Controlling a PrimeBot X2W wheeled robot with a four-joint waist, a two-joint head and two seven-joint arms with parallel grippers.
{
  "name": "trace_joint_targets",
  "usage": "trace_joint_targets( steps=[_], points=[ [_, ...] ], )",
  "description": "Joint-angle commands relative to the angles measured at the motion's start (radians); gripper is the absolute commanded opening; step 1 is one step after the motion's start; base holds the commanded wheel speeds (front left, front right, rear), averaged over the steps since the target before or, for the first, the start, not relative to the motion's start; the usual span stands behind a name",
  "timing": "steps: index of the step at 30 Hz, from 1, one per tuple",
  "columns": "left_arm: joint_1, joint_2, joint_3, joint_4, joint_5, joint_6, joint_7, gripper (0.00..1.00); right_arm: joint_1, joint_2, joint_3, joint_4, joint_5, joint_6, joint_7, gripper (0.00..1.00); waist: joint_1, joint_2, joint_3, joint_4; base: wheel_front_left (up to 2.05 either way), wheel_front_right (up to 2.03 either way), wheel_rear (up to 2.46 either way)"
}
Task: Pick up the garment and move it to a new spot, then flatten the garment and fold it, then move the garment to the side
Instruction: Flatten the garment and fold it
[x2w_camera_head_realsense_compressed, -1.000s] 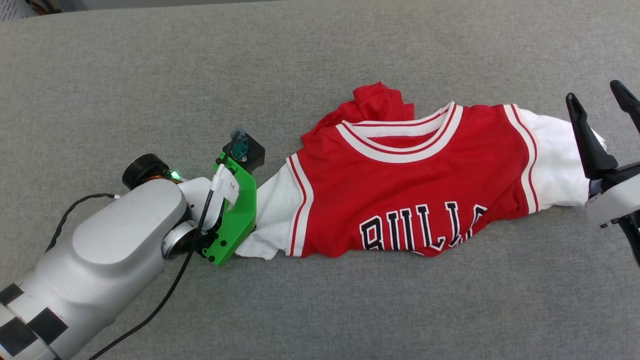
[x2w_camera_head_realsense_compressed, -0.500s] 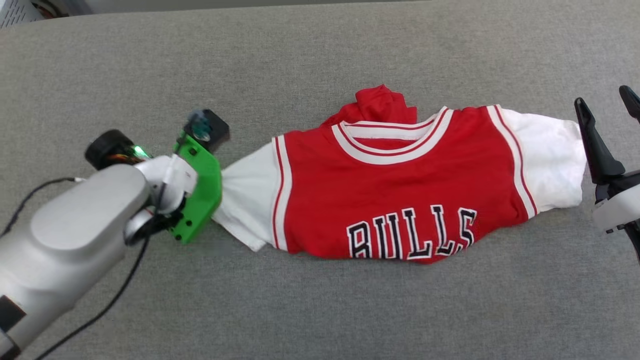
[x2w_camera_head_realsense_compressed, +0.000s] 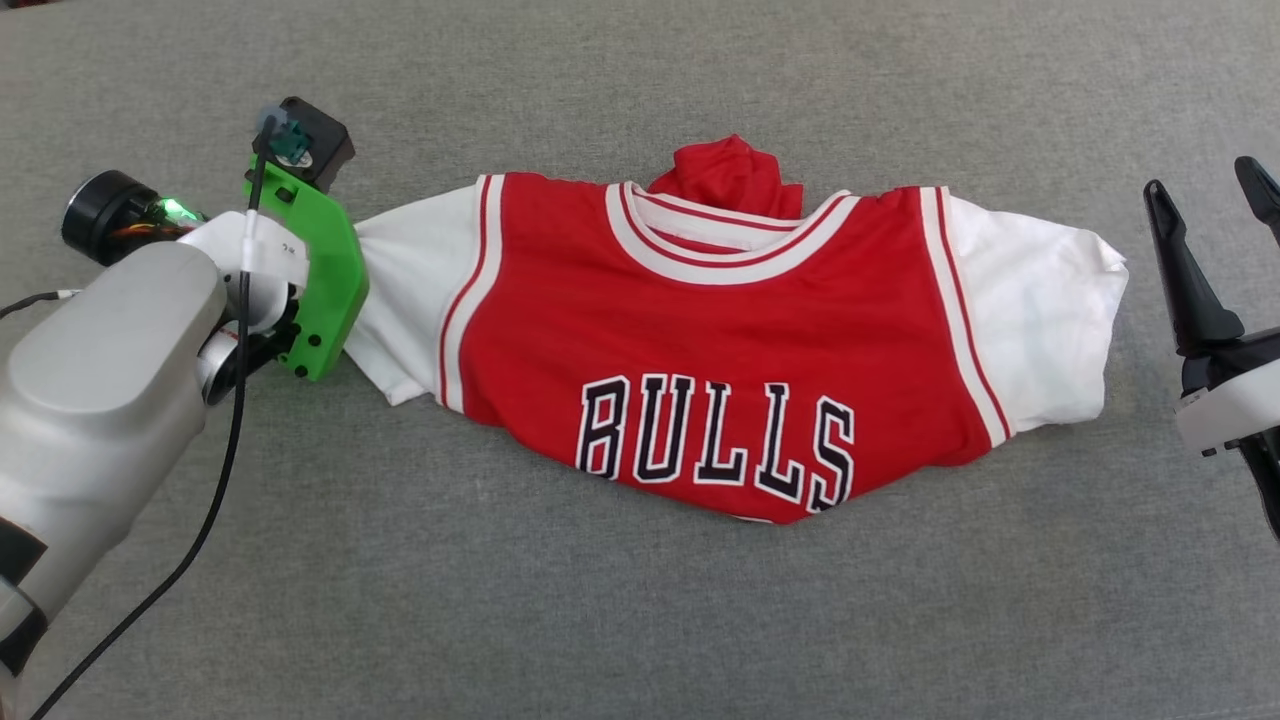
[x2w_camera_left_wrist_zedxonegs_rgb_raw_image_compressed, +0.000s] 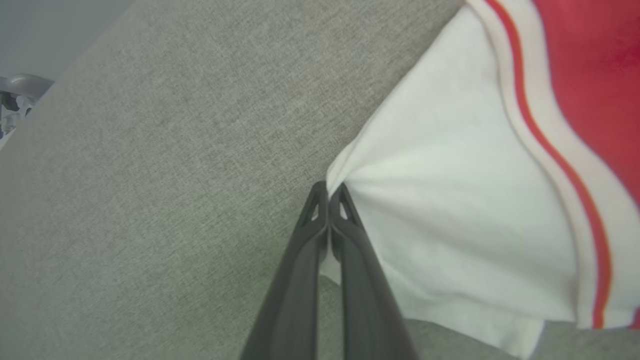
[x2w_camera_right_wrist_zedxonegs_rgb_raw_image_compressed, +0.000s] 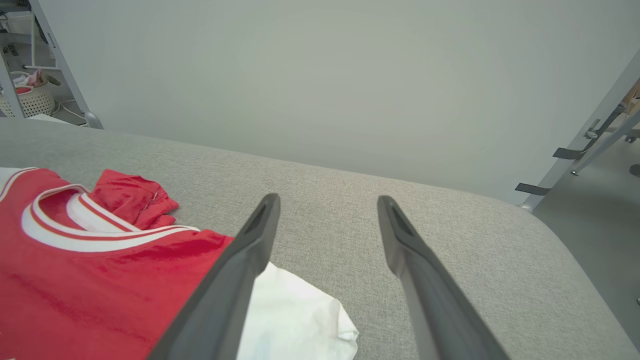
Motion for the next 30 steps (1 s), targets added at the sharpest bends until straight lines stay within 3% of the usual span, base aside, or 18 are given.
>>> trace_joint_targets(
  steps=[1,8,9,14,17,21,26,30],
  points=[
    [-0.003,-0.008,0.001,0.044,0.012,0.008,-0.021,0.0,-0.017,0.005,0.002,0.005,-0.008,-0.001,-0.008,1.0,-0.0001,0.0,0.027,-0.027,0.0,0.0,0.0],
    [0.038,-0.059,-0.003,0.196,-0.02,-0.007,-0.087,0.0,-0.022,0.004,-0.001,0.036,0.002,-0.001,-0.02,1.0,-0.0001,0.0,0.031,-0.033,0.0,0.0,0.0],
    [0.035,-0.065,-0.006,0.203,-0.011,-0.008,-0.12,1.0,-0.02,0.003,-0.003,0.04,0.005,-0.001,-0.021,1.0,-0.0001,0.0,0.025,-0.029,0.0,0.0,0.0],
    [0.032,-0.08,0.031,0.216,0.008,0.002,-0.342,1.0,-0.014,-0.019,-0.015,0.05,0.018,-0.001,-0.021,1.0,-0.0001,0.0,-0.02,-0.001,0.0,0.0,0.0],
    [0.049,-0.08,0.075,0.2,0.004,0.038,-0.499,1.0,-0.015,-0.049,-0.033,0.045,0.03,-0.001,-0.013,1.0,-0.0001,0.0,-0.055,0.02,0.0,0.0,0.0],
    [0.097,-0.066,0.125,0.137,-0.005,0.102,-0.617,1.0,-0.031,-0.115,-0.035,0.026,0.067,-0.001,0.039,1.0,-0.0001,0.0,-0.086,0.047,0.0,0.0,0.0],
    [0.179,-0.038,0.213,-0.018,0.019,0.226,-0.649,1.0,-0.054,-0.238,0.053,-0.008,0.196,-0.001,0.261,1.0,-0.0001,0.0,-0.104,0.078,0.0,0.0,0.0],
    [0.299,-0.016,0.336,-0.223,0.092,0.339,-0.65,1.0,-0.075,-0.335,0.132,-0.025,0.343,-0.001,0.519,1.0,-0.0001,0.0,-0.105,0.101,0.0,0.0,0.0]
  ],
)
